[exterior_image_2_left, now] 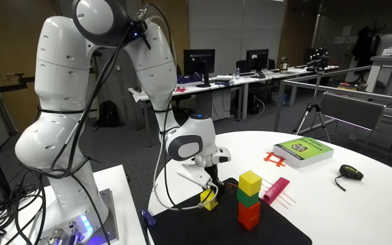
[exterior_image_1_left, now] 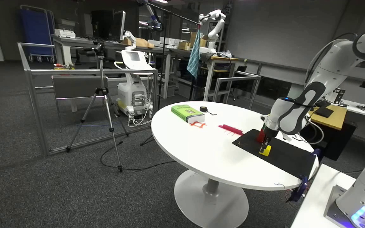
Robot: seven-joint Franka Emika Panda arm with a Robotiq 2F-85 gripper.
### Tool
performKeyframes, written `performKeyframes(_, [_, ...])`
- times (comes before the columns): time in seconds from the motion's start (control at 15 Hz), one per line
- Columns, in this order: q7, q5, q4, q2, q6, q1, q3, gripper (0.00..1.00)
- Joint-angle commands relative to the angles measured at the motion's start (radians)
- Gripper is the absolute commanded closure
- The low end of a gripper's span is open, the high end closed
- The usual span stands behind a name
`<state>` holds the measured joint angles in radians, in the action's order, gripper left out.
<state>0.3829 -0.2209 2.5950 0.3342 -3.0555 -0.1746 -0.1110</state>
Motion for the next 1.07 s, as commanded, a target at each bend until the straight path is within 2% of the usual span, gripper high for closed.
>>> performKeyframes(0.0, [-0.028,-0.049,0.075,-0.101,0.005,0.040,-0.054,0.69])
performKeyframes(0.27, [0.002,-0.008,0.149,-0.250,0.019,-0.008,0.007,0.69])
performKeyframes(0.47, [0.041,0.148,0.179,-0.399,0.091,-0.044,0.095,0.69])
performKeyframes(0.6, [0.076,0.281,0.141,-0.492,0.211,-0.013,0.094,0.69])
performKeyframes(0.67, [0.073,0.303,0.114,-0.531,0.271,0.033,0.041,0.69])
performKeyframes(0.8, [0.048,0.235,0.042,-0.599,0.398,0.026,0.000,0.69])
performKeyframes(1.0, [-0.042,0.094,-0.095,-0.623,0.582,-0.019,-0.014,0.69])
